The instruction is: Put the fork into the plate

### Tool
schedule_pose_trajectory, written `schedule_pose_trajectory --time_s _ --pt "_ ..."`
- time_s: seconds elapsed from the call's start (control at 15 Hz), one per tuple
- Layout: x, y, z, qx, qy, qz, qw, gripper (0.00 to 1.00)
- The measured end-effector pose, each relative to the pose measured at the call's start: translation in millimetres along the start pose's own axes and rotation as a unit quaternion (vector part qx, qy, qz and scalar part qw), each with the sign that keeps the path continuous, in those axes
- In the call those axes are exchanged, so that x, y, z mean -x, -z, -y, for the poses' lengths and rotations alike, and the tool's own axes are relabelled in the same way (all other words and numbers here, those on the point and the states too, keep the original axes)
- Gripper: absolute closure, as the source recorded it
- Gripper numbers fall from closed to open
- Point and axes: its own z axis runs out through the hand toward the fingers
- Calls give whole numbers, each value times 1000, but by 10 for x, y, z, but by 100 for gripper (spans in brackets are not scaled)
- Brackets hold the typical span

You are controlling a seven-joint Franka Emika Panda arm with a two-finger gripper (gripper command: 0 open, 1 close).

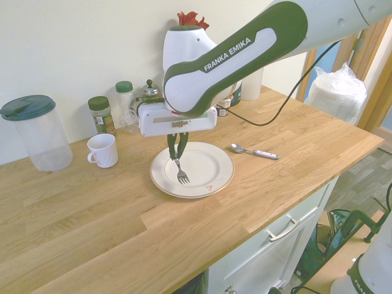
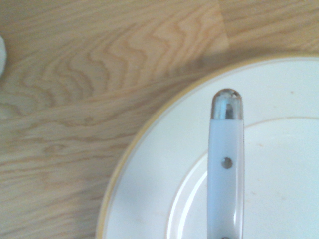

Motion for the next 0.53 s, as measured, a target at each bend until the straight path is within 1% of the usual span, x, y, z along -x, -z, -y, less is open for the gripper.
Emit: schedule_pose_trajectory --time_s 0.2,0.53 --pt "20 -161 -151 13 -1 2 1000 100" --pt "-40 -336 -243 21 -8 3 1000 100"
